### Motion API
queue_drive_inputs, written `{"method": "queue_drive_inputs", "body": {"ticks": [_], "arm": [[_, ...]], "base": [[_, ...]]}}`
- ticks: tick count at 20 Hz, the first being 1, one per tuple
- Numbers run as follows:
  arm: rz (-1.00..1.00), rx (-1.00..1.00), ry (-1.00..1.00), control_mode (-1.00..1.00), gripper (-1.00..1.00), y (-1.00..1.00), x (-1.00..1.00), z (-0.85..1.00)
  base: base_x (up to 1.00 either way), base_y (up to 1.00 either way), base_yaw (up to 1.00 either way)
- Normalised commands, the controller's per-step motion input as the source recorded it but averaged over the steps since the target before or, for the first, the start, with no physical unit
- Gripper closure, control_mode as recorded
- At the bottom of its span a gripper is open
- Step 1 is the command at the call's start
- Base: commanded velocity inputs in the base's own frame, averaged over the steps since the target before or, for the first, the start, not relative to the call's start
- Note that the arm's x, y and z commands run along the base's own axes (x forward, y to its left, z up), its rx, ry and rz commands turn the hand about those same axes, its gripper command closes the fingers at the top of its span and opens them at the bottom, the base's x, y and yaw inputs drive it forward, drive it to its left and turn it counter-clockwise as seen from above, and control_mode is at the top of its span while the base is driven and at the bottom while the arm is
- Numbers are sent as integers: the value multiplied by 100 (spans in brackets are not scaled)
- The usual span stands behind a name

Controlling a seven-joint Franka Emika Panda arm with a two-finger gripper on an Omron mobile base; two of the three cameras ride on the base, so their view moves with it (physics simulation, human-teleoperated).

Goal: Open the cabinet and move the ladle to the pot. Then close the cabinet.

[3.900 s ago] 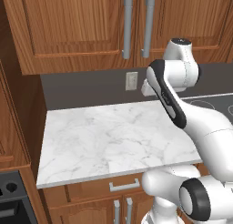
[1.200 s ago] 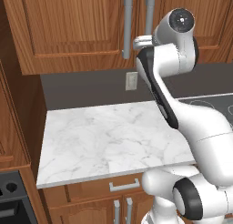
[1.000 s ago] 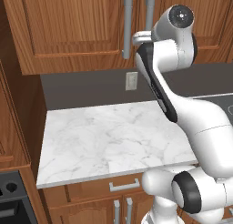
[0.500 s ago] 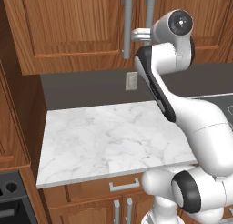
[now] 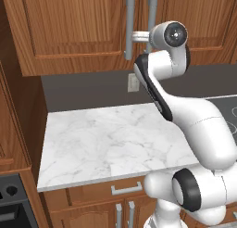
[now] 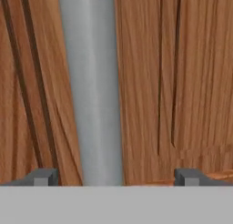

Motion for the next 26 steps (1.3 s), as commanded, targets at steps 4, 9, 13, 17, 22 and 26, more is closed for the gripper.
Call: {"method": "queue_drive_inputs", "body": {"ticks": [4,9,13,17,22,26], "arm": [[-1,0,0,-100,-100,0,60,0],[-1,0,0,-100,-100,0,65,0],[-1,0,0,-100,-100,0,64,0],[-1,0,0,-100,-100,0,58,0],[-4,0,0,-100,100,-12,31,-1],[-6,8,0,-100,100,-57,0,0]], "base": [[0,0,0],[0,0,0],[0,0,0],[0,0,0],[0,0,0],[0,0,0]]}}
